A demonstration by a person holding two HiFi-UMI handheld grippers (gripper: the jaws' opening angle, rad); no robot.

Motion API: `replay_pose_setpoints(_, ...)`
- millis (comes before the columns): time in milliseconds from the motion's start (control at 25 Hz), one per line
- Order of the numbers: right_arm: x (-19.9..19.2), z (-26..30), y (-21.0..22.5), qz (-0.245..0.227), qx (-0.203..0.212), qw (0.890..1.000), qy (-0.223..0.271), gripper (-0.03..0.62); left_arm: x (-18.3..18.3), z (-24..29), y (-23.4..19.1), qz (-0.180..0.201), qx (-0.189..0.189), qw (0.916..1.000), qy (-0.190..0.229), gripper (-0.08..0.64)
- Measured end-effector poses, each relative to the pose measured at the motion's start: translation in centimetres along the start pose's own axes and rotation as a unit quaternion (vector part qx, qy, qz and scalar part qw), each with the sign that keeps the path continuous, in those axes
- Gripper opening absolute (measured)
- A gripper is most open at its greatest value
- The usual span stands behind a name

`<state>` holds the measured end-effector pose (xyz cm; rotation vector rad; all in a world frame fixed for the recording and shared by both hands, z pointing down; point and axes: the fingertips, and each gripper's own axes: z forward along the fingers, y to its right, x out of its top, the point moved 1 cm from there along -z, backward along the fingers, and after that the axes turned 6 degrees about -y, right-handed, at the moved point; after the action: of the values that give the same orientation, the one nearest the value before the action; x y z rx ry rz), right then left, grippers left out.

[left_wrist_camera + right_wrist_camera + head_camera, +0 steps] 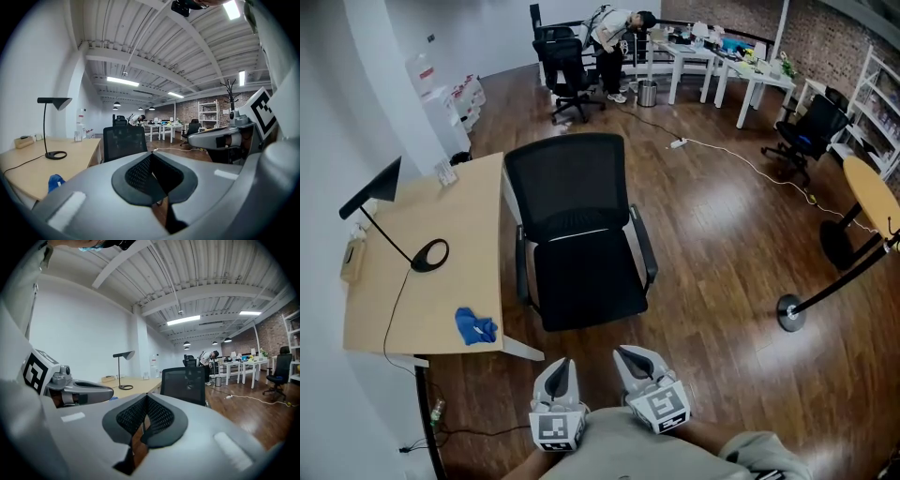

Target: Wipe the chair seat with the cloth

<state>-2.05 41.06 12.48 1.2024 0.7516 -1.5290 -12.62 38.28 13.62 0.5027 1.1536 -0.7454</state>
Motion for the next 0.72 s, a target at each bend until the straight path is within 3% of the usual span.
replay_pose_setpoints(720, -0.1, 2.1, -2.9, 0.007, -0.017, 1.0, -0.018, 0.0, -0.7, -0.7, -3.8, -0.001, -0.018, 0.9998, -0.003, 0.003)
